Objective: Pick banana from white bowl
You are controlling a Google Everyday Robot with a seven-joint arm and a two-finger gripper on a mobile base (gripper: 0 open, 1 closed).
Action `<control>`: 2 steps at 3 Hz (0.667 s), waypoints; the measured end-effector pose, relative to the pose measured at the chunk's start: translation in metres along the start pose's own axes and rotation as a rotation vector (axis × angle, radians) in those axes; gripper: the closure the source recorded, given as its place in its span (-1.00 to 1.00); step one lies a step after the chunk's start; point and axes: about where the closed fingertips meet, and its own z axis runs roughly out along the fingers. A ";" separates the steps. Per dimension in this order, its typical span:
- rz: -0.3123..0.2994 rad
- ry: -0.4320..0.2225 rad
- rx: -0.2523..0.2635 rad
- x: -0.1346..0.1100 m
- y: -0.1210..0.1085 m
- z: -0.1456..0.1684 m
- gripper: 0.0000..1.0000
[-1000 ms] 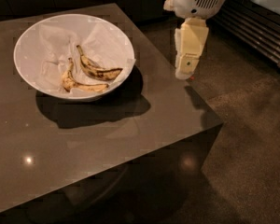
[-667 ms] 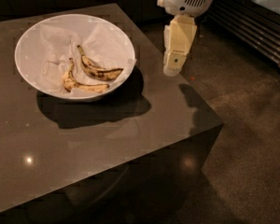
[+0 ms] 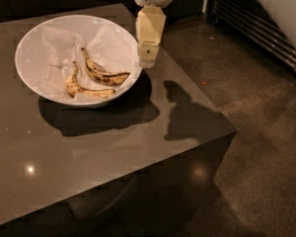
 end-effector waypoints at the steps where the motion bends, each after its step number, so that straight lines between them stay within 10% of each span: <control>1: -0.009 -0.019 0.019 -0.008 -0.004 0.001 -1.00; 2: -0.008 -0.067 0.032 -0.033 -0.019 0.006 -1.00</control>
Offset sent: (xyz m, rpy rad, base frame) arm 0.0290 0.0582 0.0074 0.0931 -0.0135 0.0350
